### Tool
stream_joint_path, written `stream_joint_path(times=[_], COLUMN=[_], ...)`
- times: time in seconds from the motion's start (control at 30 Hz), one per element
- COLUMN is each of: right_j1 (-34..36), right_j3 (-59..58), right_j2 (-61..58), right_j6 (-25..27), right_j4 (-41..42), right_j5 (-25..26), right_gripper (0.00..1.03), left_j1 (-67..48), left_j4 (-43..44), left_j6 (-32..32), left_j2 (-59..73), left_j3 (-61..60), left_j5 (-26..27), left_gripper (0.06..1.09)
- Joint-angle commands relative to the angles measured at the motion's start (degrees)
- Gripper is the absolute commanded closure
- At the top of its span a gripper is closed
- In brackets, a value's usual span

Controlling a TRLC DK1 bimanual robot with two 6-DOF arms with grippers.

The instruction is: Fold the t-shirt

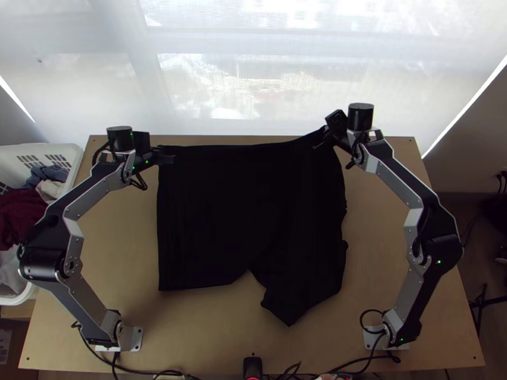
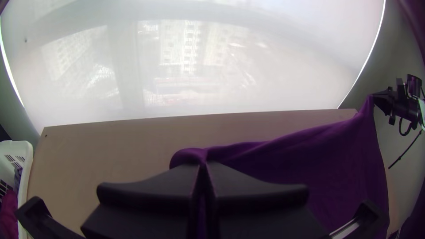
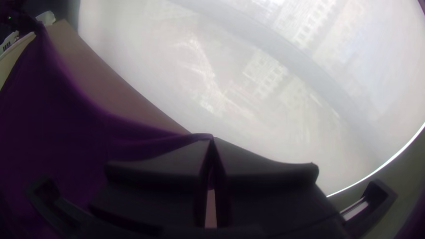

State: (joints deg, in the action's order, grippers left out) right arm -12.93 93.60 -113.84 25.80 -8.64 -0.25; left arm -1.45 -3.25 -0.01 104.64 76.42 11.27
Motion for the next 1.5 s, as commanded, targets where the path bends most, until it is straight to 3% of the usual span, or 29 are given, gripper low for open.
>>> stream_joint_path(times=[0.0, 0.2, 0.37, 0.87, 1.47], right_j1=[0.3, 0.3, 0.1, 0.2, -2.3], right_j3=[9.8, 16.3, 15.0, -12.0, -32.3], right_j2=[-8.9, -13.8, -12.6, 9.6, 26.7], right_j6=[0.6, 0.3, -0.7, -2.4, -5.5], right_j4=[-0.3, -0.2, 0.0, 1.0, 0.1], right_j5=[-0.1, -0.1, -0.1, -0.2, -1.1], right_gripper=[1.00, 1.00, 1.00, 1.00, 1.00], left_j1=[0.3, 1.5, 1.8, 0.2, -2.2], left_j4=[1.0, 1.1, 1.4, 3.9, 4.0], left_j6=[-0.3, -0.3, -0.9, -0.7, -4.0], left_j2=[9.4, 14.5, 12.7, -5.3, -19.3], left_j3=[8.7, 15.5, 14.9, -5.1, -22.4], left_j5=[-1.1, -1.7, -1.8, -0.8, -0.8], left_gripper=[1.05, 1.05, 1.05, 1.05, 1.05])
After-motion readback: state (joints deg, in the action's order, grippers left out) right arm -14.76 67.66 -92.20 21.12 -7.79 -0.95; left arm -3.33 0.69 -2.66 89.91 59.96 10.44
